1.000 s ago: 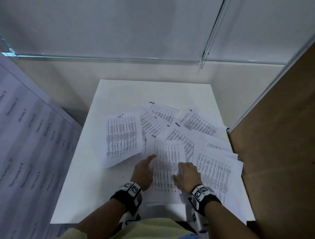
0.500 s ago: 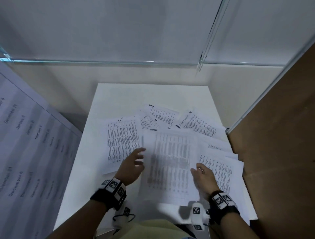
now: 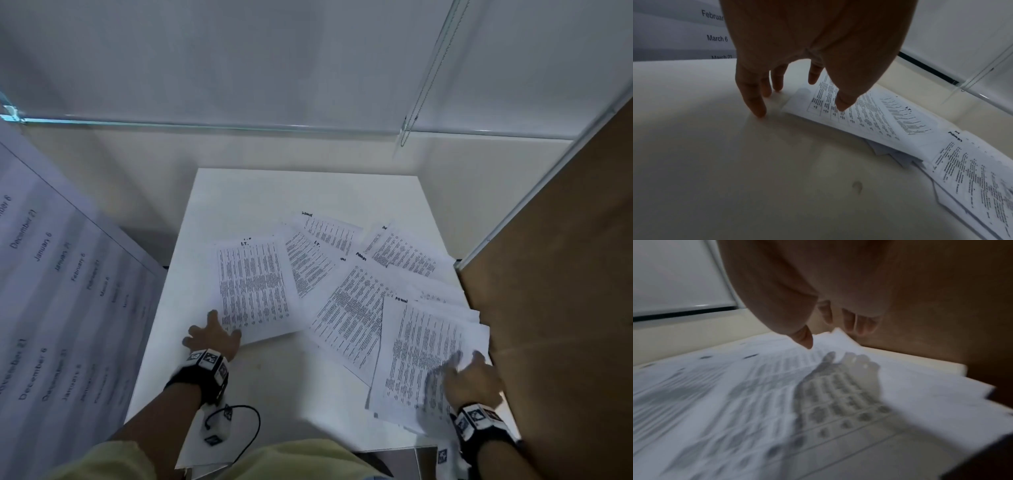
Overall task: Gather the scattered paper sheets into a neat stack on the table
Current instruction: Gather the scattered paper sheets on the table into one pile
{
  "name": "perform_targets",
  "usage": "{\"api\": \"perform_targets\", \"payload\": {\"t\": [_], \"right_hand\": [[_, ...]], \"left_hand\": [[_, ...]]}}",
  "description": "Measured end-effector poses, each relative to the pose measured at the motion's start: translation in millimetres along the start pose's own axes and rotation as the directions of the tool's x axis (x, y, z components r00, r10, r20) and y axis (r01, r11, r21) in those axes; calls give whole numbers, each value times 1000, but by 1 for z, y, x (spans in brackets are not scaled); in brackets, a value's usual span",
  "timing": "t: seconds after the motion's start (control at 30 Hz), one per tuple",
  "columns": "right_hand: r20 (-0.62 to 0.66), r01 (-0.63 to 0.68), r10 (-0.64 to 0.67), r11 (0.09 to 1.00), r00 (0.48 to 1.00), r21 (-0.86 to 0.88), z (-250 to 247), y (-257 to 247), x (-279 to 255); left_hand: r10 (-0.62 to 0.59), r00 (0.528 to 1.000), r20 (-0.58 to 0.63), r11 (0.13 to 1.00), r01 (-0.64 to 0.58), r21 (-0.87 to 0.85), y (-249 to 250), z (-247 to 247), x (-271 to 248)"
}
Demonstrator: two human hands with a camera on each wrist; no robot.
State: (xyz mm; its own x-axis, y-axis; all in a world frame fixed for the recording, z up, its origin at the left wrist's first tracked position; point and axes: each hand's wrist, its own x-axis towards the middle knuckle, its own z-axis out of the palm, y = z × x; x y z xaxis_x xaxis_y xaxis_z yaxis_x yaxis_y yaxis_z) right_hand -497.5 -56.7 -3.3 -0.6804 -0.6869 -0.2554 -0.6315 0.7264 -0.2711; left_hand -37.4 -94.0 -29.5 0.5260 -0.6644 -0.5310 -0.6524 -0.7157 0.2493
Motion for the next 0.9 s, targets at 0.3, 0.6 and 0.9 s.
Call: {"api": "perform_targets", "payload": {"t": [0.3, 0.6, 0.9], "right_hand": [[455, 459, -489, 869, 745, 182, 46, -86, -74], [471, 555, -613, 785, 635, 274, 63, -102, -78], [598, 356, -539, 842, 593, 406, 65, -131, -84]], "left_hand": [[-10, 1000, 30, 1000, 10, -9, 25, 1, -10], [6, 999, -36, 855, -24, -519, -9, -2, -17], [178, 951, 254, 484, 140, -864, -67, 8, -43]]}}
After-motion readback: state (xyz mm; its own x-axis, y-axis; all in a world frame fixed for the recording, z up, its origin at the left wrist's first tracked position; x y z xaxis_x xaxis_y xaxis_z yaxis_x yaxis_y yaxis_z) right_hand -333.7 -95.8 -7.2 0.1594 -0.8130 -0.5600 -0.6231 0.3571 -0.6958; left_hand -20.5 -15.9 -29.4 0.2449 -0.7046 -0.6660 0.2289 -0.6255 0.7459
